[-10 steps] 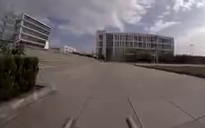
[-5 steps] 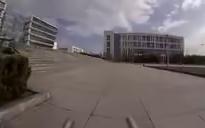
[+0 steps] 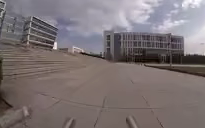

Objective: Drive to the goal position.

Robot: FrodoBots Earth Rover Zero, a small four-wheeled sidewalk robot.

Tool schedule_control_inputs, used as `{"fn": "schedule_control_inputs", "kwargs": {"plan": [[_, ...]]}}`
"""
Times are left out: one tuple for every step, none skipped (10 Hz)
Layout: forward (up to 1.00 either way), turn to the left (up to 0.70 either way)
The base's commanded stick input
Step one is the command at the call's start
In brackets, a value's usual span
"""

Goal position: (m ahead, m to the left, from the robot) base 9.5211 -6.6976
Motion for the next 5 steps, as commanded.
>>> {"fn": "schedule_control_inputs", "kwargs": {"plan": [[1.0,0.0],[1.0,0.0],[1.0,0.0],[1.0,0.0],[1.0,0.0]]}}
